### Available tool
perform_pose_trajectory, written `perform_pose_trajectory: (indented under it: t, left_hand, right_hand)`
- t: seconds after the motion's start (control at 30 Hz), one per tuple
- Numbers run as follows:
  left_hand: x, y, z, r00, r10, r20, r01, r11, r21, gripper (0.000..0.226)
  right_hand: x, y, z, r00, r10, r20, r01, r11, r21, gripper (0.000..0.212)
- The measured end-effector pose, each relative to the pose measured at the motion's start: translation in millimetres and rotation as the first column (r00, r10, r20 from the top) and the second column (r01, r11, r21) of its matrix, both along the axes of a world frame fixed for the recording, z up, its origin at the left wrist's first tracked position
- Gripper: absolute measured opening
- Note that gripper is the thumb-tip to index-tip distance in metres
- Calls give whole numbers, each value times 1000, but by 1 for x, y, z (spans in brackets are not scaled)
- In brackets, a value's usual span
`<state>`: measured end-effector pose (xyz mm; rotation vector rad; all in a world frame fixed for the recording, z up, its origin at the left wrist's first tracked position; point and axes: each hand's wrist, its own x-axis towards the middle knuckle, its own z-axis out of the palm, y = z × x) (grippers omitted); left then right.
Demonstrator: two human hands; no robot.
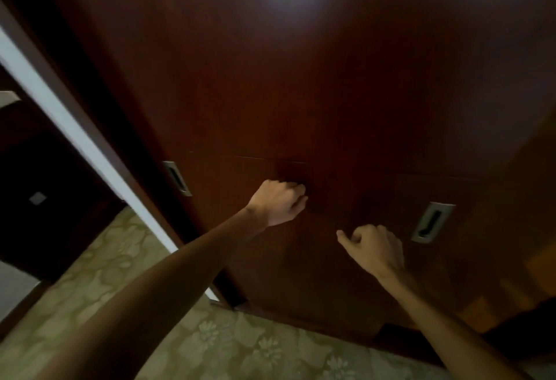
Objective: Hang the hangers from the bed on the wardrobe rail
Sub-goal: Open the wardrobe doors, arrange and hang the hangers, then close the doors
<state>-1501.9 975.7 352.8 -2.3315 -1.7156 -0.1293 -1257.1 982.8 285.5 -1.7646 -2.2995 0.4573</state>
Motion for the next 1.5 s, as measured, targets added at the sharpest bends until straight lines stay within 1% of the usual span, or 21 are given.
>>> perform_pose_trajectory:
  t: [0.07,0.1,0.2,0.27,0.33,0.37,0.5,0.67,0.77,0.9,1.03,1.23,1.4,1.47,1.5]
  left_hand:
    - [-61,-18,-5,982,179,66,-178,984,-29,32]
    - [-90,-27,-7,955,276,113,-273,961,-38,32]
    - [-163,-48,-4,808,528,260,-530,845,-68,32]
    - [-200,-54,0,708,645,288,-641,758,-120,31]
    - [-233,-51,-1,641,713,285,-696,696,-176,29]
    - [-247,-48,-2,618,726,303,-703,682,-201,29]
    - [-284,-42,-7,571,724,387,-676,682,-279,32]
    - [-292,-35,-15,591,647,483,-563,759,-328,24]
    - [-289,-29,-15,590,625,512,-541,776,-323,18]
    - [-293,-24,-21,641,577,506,-521,812,-265,16]
    - [-295,-24,-29,672,538,509,-497,837,-229,16]
    - [-288,-26,-28,728,493,477,-450,868,-210,15]
    - [-289,-28,-27,788,404,465,-339,915,-220,15]
    - [-302,-28,-25,792,410,453,-343,912,-225,15]
    - [-311,-26,-24,780,435,450,-368,900,-233,15]
  right_hand:
    - [-59,-10,4,998,67,-20,-67,998,-1,50]
    - [-90,-15,6,995,98,-30,-98,995,9,48]
    - [-186,-28,13,988,153,-35,-152,988,34,45]
    - [-246,-34,17,987,160,-33,-158,986,41,46]
    - [-298,-35,22,988,154,-19,-153,987,44,46]
    - [-319,-34,25,990,140,-11,-139,989,46,45]
    - [-380,-27,34,998,54,38,-57,996,75,48]
    - [-410,-19,44,996,-37,86,26,993,119,46]
    - [-411,-16,44,991,-73,112,54,985,167,42]
    - [-409,-12,38,990,-95,103,76,981,177,38]
    - [-407,-11,35,989,-118,94,99,979,180,38]
    - [-408,-13,35,984,-150,100,131,976,176,43]
    - [-403,-14,37,988,-108,109,94,988,124,44]
    - [-396,-16,36,990,-96,99,84,990,117,46]
    - [-392,-17,36,989,-107,98,94,987,127,48]
